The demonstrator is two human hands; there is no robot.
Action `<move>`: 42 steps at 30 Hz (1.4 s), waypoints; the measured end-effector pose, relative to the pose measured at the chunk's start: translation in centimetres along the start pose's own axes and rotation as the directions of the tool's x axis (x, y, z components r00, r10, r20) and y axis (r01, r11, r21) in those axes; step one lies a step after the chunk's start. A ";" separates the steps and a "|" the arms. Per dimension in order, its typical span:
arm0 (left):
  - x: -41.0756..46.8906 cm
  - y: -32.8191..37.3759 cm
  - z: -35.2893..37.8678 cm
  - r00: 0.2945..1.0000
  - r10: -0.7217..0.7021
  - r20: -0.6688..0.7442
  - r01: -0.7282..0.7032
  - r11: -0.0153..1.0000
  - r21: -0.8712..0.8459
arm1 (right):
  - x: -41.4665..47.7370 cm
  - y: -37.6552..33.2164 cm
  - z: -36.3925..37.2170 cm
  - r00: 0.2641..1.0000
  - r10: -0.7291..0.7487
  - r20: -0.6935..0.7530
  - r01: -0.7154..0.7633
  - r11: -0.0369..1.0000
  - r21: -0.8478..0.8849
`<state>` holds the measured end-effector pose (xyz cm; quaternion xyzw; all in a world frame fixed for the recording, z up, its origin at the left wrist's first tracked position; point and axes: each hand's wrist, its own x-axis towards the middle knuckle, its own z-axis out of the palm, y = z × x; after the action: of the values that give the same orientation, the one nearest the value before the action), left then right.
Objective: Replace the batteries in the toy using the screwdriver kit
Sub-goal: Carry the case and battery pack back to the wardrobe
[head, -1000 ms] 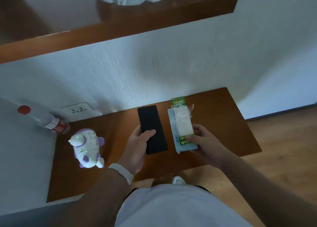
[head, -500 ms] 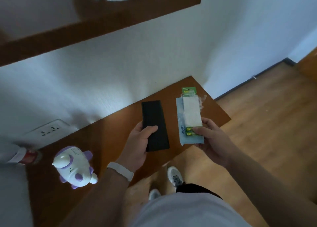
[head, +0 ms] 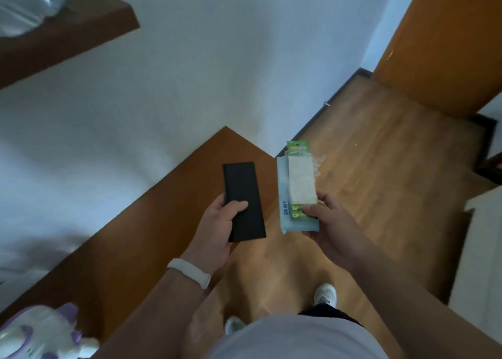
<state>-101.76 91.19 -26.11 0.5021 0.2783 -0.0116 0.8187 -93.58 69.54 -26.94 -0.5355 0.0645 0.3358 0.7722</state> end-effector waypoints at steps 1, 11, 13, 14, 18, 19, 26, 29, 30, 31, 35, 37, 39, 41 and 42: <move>0.5 0.0 1.4 1.000 -0.003 0.009 0.003 1.000 0.016 | -0.1 -0.6 -1.2 1.000 -0.005 -0.013 0.005 1.000 0.015; 7.6 -1.5 20.5 0.991 -0.058 0.122 0.035 0.983 0.180 | -0.9 -10.7 -17.1 0.974 -0.118 -0.193 0.149 0.977 0.153; 9.1 -2.3 24.9 0.986 -0.055 0.158 0.021 0.978 0.209 | -1.4 -12.5 -20.7 0.962 -0.137 -0.236 0.175 0.974 0.146; 9.7 -2.7 27.1 0.983 -0.055 0.176 0.013 0.973 0.231 | -1.7 -13.4 -22.4 0.955 -0.147 -0.256 0.189 0.971 0.146; 12.2 -3.6 34.8 0.965 -0.041 0.260 -0.035 0.959 0.281 | -2.9 -17.2 -28.3 0.926 -0.181 -0.332 0.246 0.955 0.166; 12.7 -3.8 36.5 0.959 -0.042 0.279 -0.038 0.960 0.277 | -3.3 -18.1 -29.5 0.918 -0.191 -0.349 0.261 0.951 0.166; 16.7 -3.8 45.8 0.911 -0.037 0.411 -0.086 0.957 0.276 | -3.6 -22.8 -35.7 0.857 -0.254 -0.449 0.365 0.913 0.182; 19.4 -3.2 48.9 0.875 -0.035 0.483 -0.117 0.953 0.280 | -2.0 -24.8 -37.4 0.831 -0.275 -0.484 0.405 0.895 0.186; 20.5 -3.0 49.9 0.864 -0.043 0.501 -0.119 0.951 0.287 | -1.3 -25.5 -38.0 0.823 -0.281 -0.494 0.413 0.893 0.180; 21.6 -2.8 50.8 0.854 -0.050 0.518 -0.121 0.949 0.291 | -0.6 -26.2 -38.6 0.814 -0.291 -0.503 0.424 0.889 0.173; 27.1 -1.5 55.0 0.800 -0.086 0.594 -0.118 0.948 0.297 | 3.2 -29.5 -40.8 0.766 -0.329 -0.552 0.474 0.869 0.141; 30.1 -0.5 57.2 0.774 -0.113 0.623 -0.103 0.949 0.299 | 5.2 -31.5 -41.5 0.746 -0.345 -0.570 0.492 0.862 0.123; 33.3 0.7 59.3 0.756 -0.140 0.639 -0.085 0.947 0.309 | 7.4 -33.7 -41.9 0.724 -0.346 -0.596 0.506 0.855 0.118; 36.7 2.2 61.5 0.722 -0.169 0.671 -0.073 0.946 0.316 | 9.7 -35.9 -42.0 0.698 -0.337 -0.632 0.519 0.846 0.122; 38.2 3.0 62.6 0.705 -0.182 0.685 -0.069 0.944 0.322 | 10.8 -37.1 -42.0 0.684 -0.334 -0.648 0.524 0.844 0.117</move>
<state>-40.77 50.73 -20.14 0.5774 -0.0465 -0.2737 0.7678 -52.58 30.34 -20.37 -0.4928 0.2279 -0.0593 0.8376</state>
